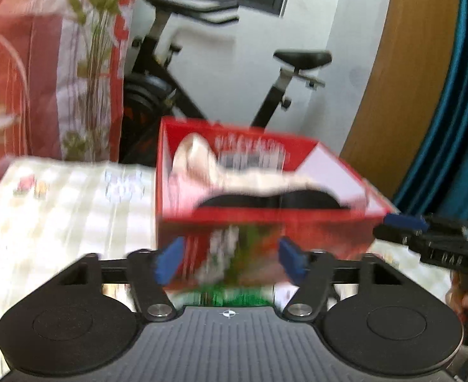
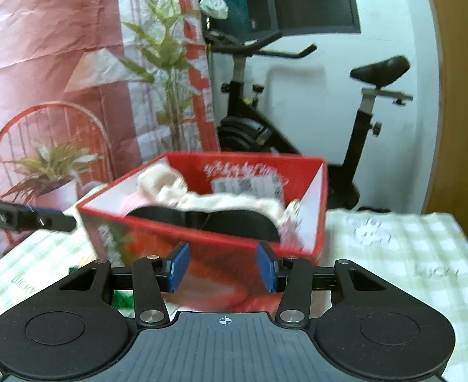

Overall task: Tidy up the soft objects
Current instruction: 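Move both tools down to the black glove with white patches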

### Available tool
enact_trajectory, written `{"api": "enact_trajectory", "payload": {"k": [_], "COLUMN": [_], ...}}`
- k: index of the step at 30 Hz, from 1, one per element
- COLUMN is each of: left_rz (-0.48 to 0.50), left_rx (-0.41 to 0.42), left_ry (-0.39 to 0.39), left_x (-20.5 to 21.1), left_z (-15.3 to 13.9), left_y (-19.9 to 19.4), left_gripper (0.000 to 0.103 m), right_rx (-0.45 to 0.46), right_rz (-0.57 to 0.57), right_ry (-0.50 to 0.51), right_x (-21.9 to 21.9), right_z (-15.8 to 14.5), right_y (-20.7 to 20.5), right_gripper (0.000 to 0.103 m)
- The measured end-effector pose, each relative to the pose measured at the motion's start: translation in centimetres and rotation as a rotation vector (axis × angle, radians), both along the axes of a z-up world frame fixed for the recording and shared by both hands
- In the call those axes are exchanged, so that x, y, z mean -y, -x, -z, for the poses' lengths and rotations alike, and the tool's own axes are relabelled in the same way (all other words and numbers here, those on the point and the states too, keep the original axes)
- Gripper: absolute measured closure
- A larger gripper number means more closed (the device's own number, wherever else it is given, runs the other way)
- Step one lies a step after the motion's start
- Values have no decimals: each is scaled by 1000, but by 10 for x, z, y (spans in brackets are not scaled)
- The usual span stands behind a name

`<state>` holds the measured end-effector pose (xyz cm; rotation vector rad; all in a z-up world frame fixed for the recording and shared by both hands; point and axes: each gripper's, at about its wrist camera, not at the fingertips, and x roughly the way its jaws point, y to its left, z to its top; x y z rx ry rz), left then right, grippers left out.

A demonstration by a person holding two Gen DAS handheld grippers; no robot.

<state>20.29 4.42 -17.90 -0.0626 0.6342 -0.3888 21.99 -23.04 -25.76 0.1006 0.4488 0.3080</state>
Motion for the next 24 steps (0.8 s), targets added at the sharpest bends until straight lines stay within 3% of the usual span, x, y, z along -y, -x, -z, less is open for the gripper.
{"api": "enact_trajectory", "payload": {"k": [3, 8, 12, 14, 17, 24], "left_rz": [0, 26, -17, -42, -55, -53], "left_rx": [-39, -118, -163, -175, -200, -221], "left_ry": [27, 54, 46, 53, 60, 94], "left_x": [-2, 4, 7, 5, 5, 10], "left_z": [18, 45, 64, 70, 79, 96], "left_y": [10, 17, 14, 9, 5, 3], "left_gripper": [60, 60, 54, 51, 45, 46], "right_rx": [-49, -123, -151, -155, -174, -192], "right_rz": [-24, -17, 13, 14, 17, 35], "right_ry": [20, 16, -22, -33, -27, -48], "right_x": [-10, -27, -31, -33, -37, -36], "right_z": [16, 45, 60, 67, 78, 97], "right_y": [3, -1, -9, -10, -11, -13], "right_gripper": [59, 59, 57, 48, 44, 38]}}
